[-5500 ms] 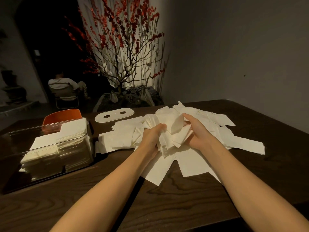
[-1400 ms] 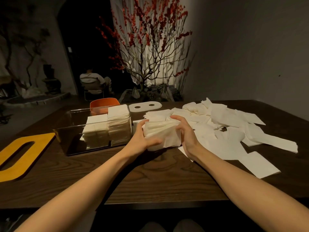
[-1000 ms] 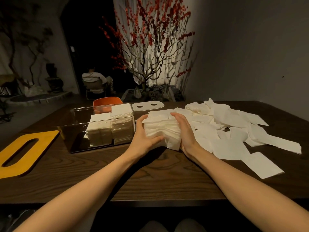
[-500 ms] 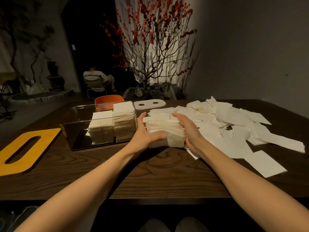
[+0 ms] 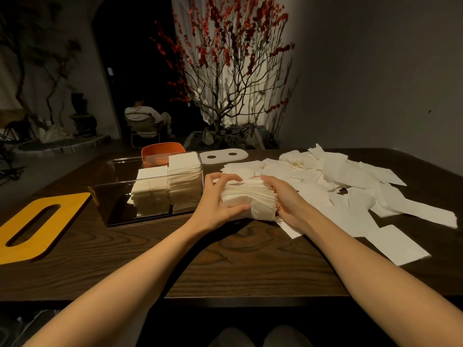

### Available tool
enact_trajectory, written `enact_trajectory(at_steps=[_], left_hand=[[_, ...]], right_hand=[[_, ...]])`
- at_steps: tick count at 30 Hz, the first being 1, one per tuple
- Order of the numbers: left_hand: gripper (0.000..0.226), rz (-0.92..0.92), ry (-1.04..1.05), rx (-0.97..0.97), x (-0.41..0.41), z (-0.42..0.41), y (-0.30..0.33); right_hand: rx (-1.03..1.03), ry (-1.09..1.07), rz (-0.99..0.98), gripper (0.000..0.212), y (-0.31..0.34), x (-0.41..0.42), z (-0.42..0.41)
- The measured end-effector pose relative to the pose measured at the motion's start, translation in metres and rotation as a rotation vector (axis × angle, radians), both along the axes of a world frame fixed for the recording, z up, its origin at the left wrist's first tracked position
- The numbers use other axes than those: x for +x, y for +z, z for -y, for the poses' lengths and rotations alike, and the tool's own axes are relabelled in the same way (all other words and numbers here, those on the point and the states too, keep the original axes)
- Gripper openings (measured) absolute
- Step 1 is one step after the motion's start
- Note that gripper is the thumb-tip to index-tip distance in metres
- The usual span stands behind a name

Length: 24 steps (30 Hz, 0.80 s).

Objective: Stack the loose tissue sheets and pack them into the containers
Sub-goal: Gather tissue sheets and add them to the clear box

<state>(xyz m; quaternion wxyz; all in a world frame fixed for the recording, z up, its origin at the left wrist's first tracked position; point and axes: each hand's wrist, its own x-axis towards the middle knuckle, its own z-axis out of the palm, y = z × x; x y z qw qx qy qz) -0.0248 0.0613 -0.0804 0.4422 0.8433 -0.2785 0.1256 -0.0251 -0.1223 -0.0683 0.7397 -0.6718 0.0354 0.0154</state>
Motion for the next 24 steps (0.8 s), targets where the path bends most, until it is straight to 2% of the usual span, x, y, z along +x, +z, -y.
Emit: enact_trajectory(at_steps=[3, 15, 21, 24], left_hand=[[0.048, 0.010, 0.017, 0.023, -0.001, 0.000, 0.000], [0.044, 0.018, 0.037, 0.039, -0.002, -0.001, 0.000], [0.050, -0.024, 0.028, 0.039, -0.003, -0.003, -0.001], [0.050, -0.009, 0.024, 0.067, -0.004, -0.003, 0.002]], right_hand=[[-0.016, 0.005, -0.014, 0.026, -0.002, 0.002, 0.001], [-0.002, -0.011, -0.032, 0.025, 0.005, -0.005, -0.001], [0.005, -0.015, -0.061, 0.032, 0.008, -0.004, 0.002], [-0.052, 0.003, -0.064, 0.013, 0.012, -0.006, 0.003]])
